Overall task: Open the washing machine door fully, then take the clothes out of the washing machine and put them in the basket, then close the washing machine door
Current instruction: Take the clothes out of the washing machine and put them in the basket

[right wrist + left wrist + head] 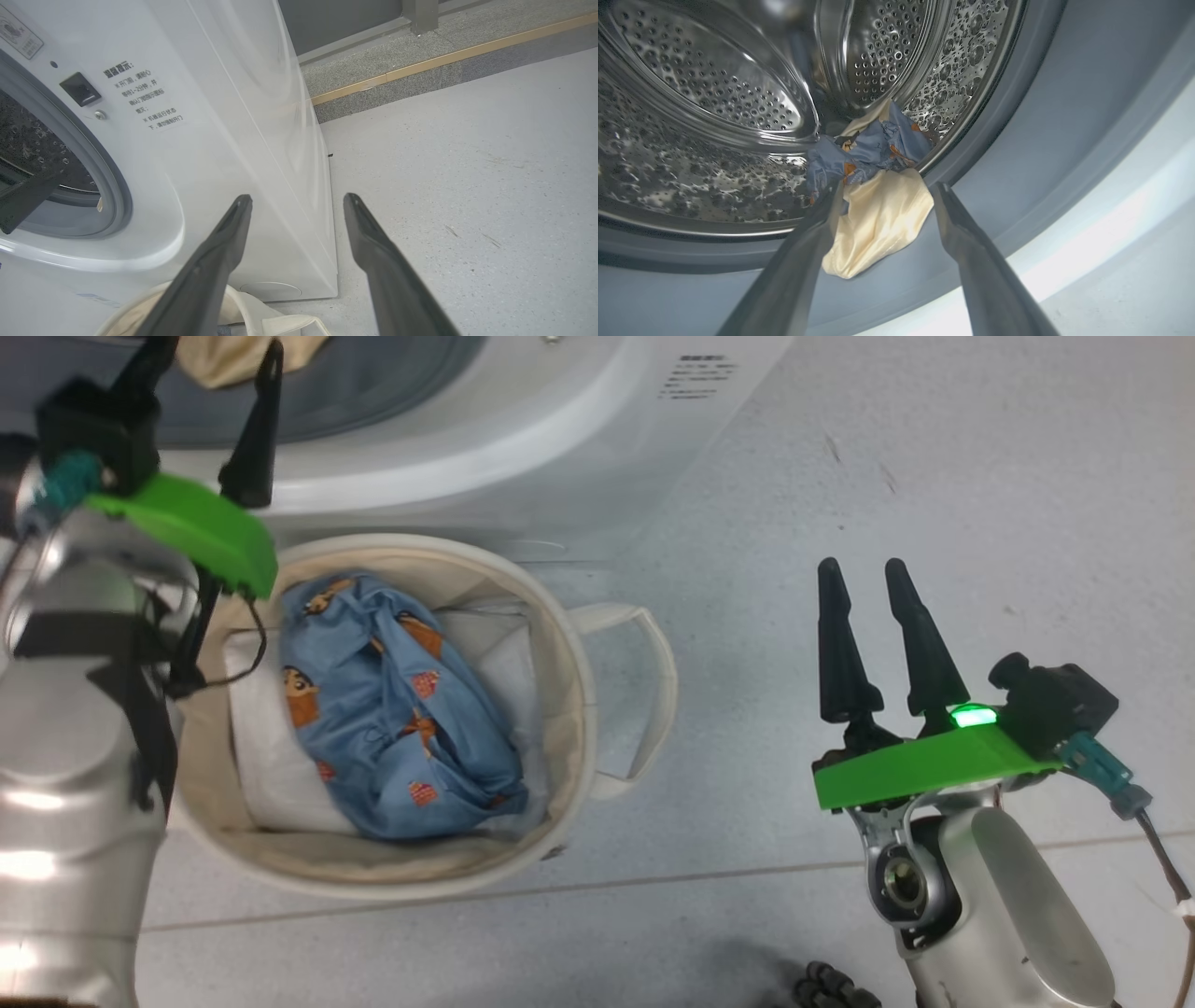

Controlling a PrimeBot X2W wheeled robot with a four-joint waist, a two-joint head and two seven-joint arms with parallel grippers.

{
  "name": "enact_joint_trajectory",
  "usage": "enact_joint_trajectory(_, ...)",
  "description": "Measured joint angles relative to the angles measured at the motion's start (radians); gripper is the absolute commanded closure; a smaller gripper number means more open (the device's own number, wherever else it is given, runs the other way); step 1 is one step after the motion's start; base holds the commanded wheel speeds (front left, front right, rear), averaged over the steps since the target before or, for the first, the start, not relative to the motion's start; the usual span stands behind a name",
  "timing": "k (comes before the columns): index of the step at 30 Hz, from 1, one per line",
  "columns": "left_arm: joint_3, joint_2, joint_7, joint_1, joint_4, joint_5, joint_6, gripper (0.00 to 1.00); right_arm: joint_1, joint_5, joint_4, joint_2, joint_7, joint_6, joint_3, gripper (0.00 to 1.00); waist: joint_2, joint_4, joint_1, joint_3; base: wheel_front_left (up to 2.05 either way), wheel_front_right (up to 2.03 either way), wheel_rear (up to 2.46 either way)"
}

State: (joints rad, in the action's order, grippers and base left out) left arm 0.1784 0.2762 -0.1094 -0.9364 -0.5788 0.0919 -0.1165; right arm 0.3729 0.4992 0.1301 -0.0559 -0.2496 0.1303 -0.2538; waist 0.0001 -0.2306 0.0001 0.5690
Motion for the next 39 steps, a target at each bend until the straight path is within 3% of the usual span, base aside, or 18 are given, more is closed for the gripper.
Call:
enact_joint_trajectory(6, 0.043, -0.003, 0.07, -0.104, -0.104, 0.11, -0.008, 0.0, 0.011, 0.013, -0.004, 0.0, 0.0, 0.0, -0.012, 0.0, 0.0, -0.033, 0.0, 0.026, 0.0, 0.0, 0.0)
enact_joint_trajectory(10, 0.138, 0.023, 0.101, -0.163, -0.15, 0.172, -0.012, 0.0, 0.014, 0.013, -0.012, 0.0, 0.0, 0.0, -0.014, 0.0, 0.0, -0.044, 0.0, 0.044, 0.0, 0.0, 0.0)
enact_joint_trajectory(16, 0.228, 0.067, 0.099, -0.229, -0.233, 0.134, -0.016, 0.0, 0.022, 0.013, -0.017, 0.0, 0.0, 0.0, -0.015, 0.0, 0.0, -0.044, 0.0, 0.069, 0.0, 0.0, 0.0)
enact_joint_trajectory(30, 0.276, 0.056, 0.055, -0.386, -0.428, 0.077, 0.02, 0.0, 0.04, 0.006, -0.03, 0.0, 0.0, 0.0, -0.022, 0.0, 0.0, -0.051, 0.0, 0.126, 0.0, 0.0, 0.0)
enact_joint_trajectory(31, 0.281, 0.053, 0.044, -0.392, -0.435, 0.077, 0.018, 1.0, 0.04, 0.004, -0.031, 0.0, 0.0, 0.0, -0.022, 0.0, 0.0, -0.051, 0.0, 0.13, 0.0, 0.0, 0.0)
enact_joint_trajectory(39, 0.296, 0.019, -0.042, -0.419, -0.495, 0.085, 0.002, 1.0, 0.051, -0.005, -0.035, 0.0, 0.0, 0.0, -0.021, 0.0, 0.0, -0.04, 0.0, 0.143, 0.0, 0.0, 0.0)
